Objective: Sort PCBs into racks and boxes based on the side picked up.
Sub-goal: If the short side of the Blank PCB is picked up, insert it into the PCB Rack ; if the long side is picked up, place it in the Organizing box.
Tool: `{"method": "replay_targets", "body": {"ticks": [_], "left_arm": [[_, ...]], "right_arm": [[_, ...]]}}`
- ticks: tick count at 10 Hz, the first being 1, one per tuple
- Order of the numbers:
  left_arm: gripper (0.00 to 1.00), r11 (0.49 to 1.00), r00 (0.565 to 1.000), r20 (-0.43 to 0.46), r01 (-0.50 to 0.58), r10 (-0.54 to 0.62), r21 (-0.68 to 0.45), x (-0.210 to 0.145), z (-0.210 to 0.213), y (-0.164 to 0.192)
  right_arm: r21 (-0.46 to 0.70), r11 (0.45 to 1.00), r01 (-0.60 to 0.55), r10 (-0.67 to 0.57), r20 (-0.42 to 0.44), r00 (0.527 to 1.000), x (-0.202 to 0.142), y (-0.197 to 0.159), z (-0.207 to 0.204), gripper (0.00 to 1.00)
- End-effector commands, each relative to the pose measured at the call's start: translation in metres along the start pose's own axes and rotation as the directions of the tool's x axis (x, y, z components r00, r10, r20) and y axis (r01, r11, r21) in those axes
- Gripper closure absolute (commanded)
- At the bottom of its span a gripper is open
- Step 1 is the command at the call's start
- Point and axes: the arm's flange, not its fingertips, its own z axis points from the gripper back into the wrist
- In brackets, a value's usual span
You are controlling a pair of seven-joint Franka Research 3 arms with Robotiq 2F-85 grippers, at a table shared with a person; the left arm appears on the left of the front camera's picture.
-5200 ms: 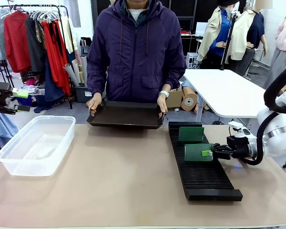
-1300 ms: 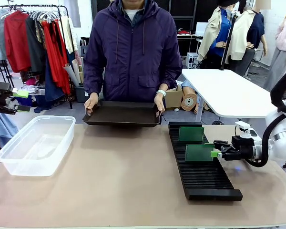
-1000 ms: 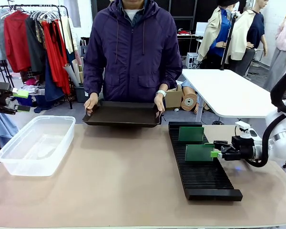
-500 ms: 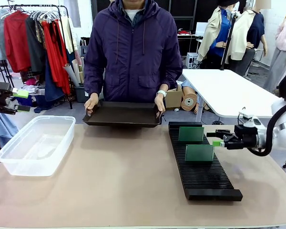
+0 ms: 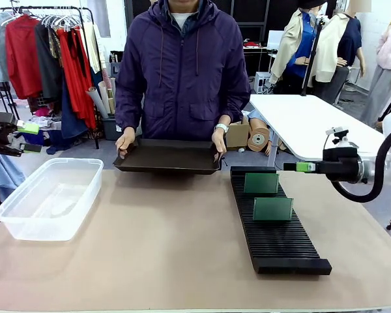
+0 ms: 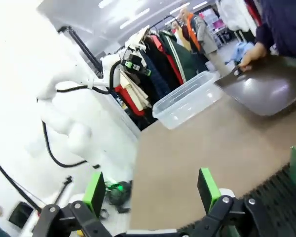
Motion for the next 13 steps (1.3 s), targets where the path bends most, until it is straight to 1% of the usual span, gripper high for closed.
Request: {"method": "replay_targets", "body": {"ticks": [1,2,3,4,6,7,8,9,10,13], "left_arm": [[0.00,1.000,1.000,0.003,0.004,-0.004,-0.001,0.001,0.001,-0.002],[0.00,1.000,1.000,0.003,0.004,-0.004,-0.001,0.001,0.001,-0.002],[0.00,1.000,1.000,0.003,0.004,-0.004,-0.001,0.001,0.001,-0.002],[0.00,1.000,1.000,0.003,0.004,-0.004,-0.001,0.001,0.001,-0.002],[0.00,1.000,1.000,0.003,0.004,-0.004,-0.001,0.001,0.001,-0.002],[0.00,1.000,1.000,0.003,0.004,-0.004,-0.001,0.001,0.001,-0.002],[0.00,1.000,1.000,0.003,0.004,-0.004,-0.001,0.001,0.001,-0.002],[0.00,1.000,1.000,0.003,0.004,-0.004,-0.001,0.001,0.001,-0.002],[0.00,1.000,1.000,0.003,0.004,-0.004,-0.001,0.001,0.001,-0.002],[0.00,1.000,1.000,0.003,0.004,-0.004,-0.001,0.001,0.001,-0.002]], "right_arm": [[0.010,0.979,0.202,-0.202,0.000,0.979,0.018,0.029,-0.011,0.00],[0.018,0.962,0.273,-0.273,-0.002,0.962,0.022,0.040,-0.015,0.00],[-0.001,0.932,0.362,-0.362,-0.019,0.932,0.024,0.054,-0.018,0.00],[-0.040,0.909,0.415,-0.416,-0.023,0.909,0.027,0.066,-0.019,0.00],[-0.078,0.862,0.501,-0.503,-0.012,0.864,0.030,0.088,-0.026,0.00],[-0.113,0.854,0.507,-0.511,-0.003,0.860,0.032,0.098,-0.028,0.00],[-0.089,0.852,0.516,-0.518,-0.007,0.855,0.034,0.104,-0.029,0.00],[-0.050,0.836,0.546,-0.547,0.008,0.837,0.036,0.105,-0.030,0.00],[-0.075,0.867,0.492,-0.494,-0.006,0.869,0.032,0.093,-0.021,0.00],[-0.075,0.867,0.492,-0.494,-0.006,0.869,0.032,0.093,-0.021,0.00]]}}
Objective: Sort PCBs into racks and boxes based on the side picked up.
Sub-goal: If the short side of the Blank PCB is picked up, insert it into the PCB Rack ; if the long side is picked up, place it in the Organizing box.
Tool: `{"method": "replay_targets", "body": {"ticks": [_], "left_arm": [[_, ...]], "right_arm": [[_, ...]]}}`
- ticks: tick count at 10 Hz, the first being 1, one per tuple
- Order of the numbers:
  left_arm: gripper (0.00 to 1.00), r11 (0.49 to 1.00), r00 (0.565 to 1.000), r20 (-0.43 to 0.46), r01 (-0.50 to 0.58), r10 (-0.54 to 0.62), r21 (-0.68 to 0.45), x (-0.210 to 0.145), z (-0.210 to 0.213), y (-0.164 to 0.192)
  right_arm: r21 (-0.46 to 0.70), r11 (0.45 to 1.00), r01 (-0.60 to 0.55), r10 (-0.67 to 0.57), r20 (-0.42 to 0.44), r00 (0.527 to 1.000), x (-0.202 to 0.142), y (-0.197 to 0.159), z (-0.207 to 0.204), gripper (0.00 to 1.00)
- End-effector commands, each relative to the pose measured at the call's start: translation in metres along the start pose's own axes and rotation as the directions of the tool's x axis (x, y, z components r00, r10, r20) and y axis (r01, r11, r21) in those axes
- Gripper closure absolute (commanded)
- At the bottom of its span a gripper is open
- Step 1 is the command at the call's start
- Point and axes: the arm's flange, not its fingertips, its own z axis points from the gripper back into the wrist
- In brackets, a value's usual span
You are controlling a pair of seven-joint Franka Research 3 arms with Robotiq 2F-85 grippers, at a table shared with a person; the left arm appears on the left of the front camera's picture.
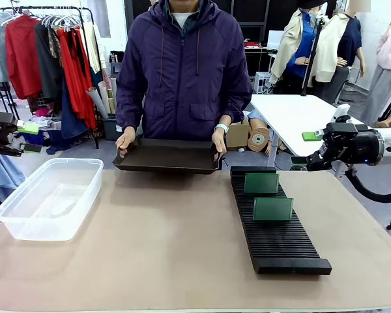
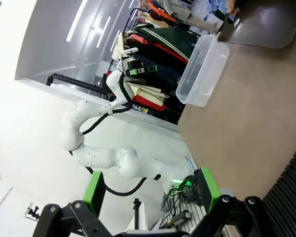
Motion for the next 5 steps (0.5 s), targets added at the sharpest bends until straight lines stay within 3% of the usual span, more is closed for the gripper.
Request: {"method": "replay_targets", "body": {"ticks": [1,5], "left_arm": [[0.00,1.000,1.000,0.003,0.004,-0.004,-0.001,0.0009,0.0007,-0.0017],[0.00,1.000,1.000,0.003,0.004,-0.004,-0.001,0.0009,0.0007,-0.0017]], "right_arm": [[-0.004,1.000,-0.026,0.026,-0.002,1.000,0.0026,0.0000,0.0002,0.00],[-0.004,1.000,-0.026,0.026,-0.002,1.000,0.0026,0.0000,0.0002,0.00]]}}
